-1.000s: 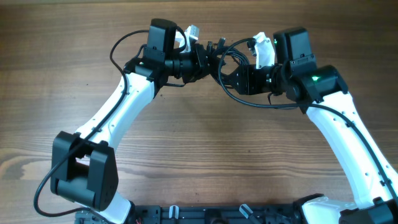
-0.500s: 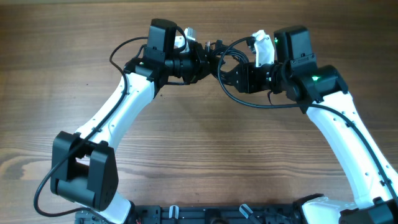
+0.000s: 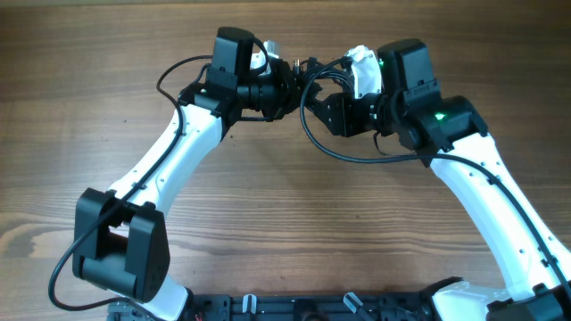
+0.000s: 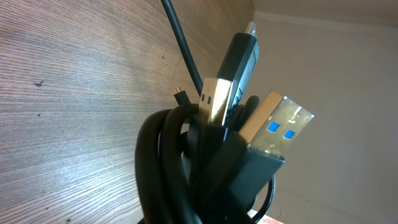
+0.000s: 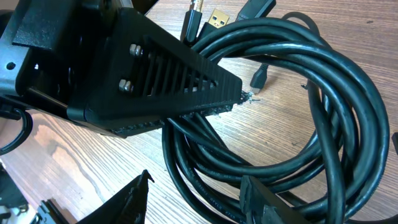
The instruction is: Untangle cables
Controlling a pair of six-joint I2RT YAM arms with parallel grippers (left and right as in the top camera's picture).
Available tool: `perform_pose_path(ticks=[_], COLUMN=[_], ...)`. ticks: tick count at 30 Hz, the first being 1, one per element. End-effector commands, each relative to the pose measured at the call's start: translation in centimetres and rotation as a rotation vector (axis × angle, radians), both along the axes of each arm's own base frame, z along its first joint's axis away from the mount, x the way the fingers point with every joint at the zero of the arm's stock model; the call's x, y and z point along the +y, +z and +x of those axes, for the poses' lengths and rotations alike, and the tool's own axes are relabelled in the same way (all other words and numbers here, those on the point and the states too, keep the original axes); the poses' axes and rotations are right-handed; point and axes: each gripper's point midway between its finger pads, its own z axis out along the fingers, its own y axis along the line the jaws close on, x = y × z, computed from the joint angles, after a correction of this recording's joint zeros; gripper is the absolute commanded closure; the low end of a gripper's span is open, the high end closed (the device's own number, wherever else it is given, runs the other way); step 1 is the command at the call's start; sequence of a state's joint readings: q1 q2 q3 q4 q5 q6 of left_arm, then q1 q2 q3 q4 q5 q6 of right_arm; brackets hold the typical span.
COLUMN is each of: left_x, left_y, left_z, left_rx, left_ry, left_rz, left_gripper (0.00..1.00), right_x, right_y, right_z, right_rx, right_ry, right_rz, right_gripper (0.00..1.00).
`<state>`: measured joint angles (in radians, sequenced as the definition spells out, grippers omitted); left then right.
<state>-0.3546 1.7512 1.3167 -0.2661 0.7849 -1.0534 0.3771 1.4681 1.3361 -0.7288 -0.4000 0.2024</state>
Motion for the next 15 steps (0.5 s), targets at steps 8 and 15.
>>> perform_pose_path(ticks=[8, 15], left_x=[0.4, 0.4], left_y=[-0.5, -0.4], left_z=[0.0, 0.1], left_rx=[0.018, -0.05], left_ry=[0.028, -0.009], left_rz=[0.038, 0.058], left_gripper=[0.96, 0.96], right_x=[-0.3, 0.4], right_y=[-0.1, -2.1], right_z=[0.9, 1.4], right_rx=[-0.028, 0.03], right_ry=[-0.016, -0.02], right_rz=[-0.036, -0.036], right_gripper=[0.51, 0.51])
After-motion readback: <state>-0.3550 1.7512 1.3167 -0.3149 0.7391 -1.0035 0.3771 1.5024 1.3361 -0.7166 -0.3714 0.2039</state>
